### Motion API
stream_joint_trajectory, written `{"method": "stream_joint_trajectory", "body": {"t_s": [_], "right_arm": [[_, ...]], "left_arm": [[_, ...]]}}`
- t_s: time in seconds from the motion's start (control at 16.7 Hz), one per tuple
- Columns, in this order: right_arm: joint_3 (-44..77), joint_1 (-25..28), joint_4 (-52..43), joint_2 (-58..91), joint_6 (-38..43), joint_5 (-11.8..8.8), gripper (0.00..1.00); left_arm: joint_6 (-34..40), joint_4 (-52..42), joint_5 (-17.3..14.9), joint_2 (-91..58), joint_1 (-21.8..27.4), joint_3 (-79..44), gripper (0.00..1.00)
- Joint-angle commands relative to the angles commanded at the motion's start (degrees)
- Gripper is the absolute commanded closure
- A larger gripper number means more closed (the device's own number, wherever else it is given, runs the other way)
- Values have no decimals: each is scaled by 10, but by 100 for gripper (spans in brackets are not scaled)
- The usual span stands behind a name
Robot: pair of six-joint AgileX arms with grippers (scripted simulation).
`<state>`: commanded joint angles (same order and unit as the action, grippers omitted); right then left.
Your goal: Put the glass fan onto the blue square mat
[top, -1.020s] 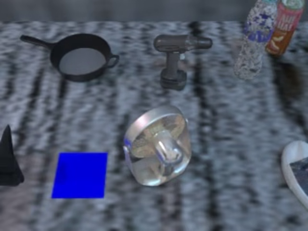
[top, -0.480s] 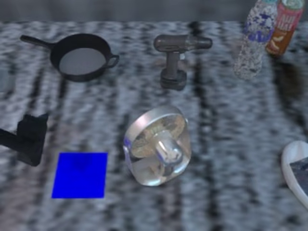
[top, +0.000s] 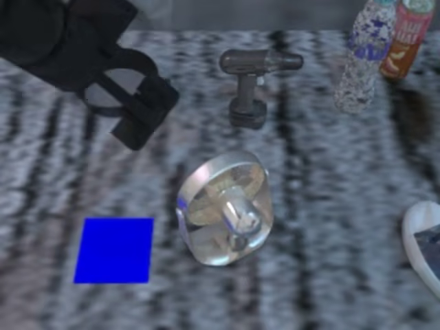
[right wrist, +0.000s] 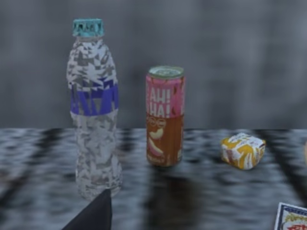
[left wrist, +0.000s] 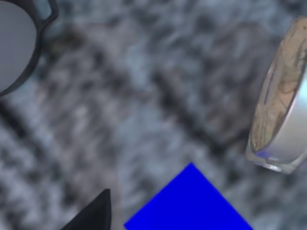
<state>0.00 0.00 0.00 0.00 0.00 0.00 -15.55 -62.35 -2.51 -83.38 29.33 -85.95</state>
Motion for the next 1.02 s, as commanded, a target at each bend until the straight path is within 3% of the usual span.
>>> {"method": "stream_joint_trajectory", "body": {"t_s": [0.48, 1.02], "right_arm": [[0, 0, 0, 0, 0, 0, 0], [0, 0, 0, 0, 0, 0, 0]], "left_arm": [[-42, -215, 18, -349, 93, -317, 0], [-49, -258, 23, -414, 107, -369, 0]]}}
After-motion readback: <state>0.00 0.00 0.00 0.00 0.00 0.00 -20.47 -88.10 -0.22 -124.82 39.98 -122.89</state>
